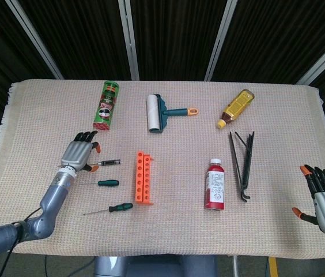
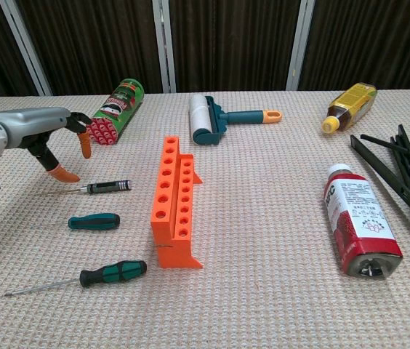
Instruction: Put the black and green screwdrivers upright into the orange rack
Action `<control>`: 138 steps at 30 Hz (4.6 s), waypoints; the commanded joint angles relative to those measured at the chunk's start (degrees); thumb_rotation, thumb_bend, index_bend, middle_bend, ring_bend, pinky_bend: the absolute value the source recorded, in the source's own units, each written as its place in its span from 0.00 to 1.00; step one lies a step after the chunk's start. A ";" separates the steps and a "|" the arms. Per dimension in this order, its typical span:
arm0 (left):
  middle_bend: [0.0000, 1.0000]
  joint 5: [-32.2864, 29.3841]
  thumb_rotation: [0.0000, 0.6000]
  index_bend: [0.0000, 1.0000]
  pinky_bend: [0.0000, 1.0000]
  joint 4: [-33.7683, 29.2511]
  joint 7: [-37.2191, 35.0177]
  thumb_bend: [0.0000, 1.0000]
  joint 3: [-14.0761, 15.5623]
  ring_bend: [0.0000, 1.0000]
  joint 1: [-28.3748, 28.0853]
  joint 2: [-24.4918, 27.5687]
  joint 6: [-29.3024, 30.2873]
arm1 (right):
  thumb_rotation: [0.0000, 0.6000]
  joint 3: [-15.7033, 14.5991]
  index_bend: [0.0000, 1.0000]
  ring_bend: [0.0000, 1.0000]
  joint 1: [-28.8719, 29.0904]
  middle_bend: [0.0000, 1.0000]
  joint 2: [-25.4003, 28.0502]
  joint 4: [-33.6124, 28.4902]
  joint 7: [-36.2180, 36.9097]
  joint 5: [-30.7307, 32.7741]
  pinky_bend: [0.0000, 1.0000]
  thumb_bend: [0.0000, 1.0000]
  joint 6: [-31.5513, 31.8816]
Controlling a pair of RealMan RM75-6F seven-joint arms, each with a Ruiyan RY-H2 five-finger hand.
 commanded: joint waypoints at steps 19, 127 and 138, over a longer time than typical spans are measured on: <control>0.00 -11.33 1.00 0.43 0.00 12.32 5.13 0.28 -0.02 0.00 -9.28 -12.83 1.43 | 1.00 0.25 0.01 0.00 -1.32 0.04 0.51 0.66 0.91 1.18 0.00 0.00 0.91; 0.17 20.29 1.00 0.62 0.04 -12.09 -70.16 0.50 -20.49 0.00 7.58 -3.91 -5.08 | 1.00 0.44 0.01 0.00 -2.34 0.04 0.01 2.47 3.42 1.20 0.00 0.00 0.75; 0.19 22.13 1.00 0.63 0.06 -7.35 -81.45 0.50 -18.85 0.00 5.44 -5.06 -7.66 | 1.00 0.49 0.01 0.00 -2.40 0.04 -0.01 2.79 3.69 1.57 0.00 0.00 0.50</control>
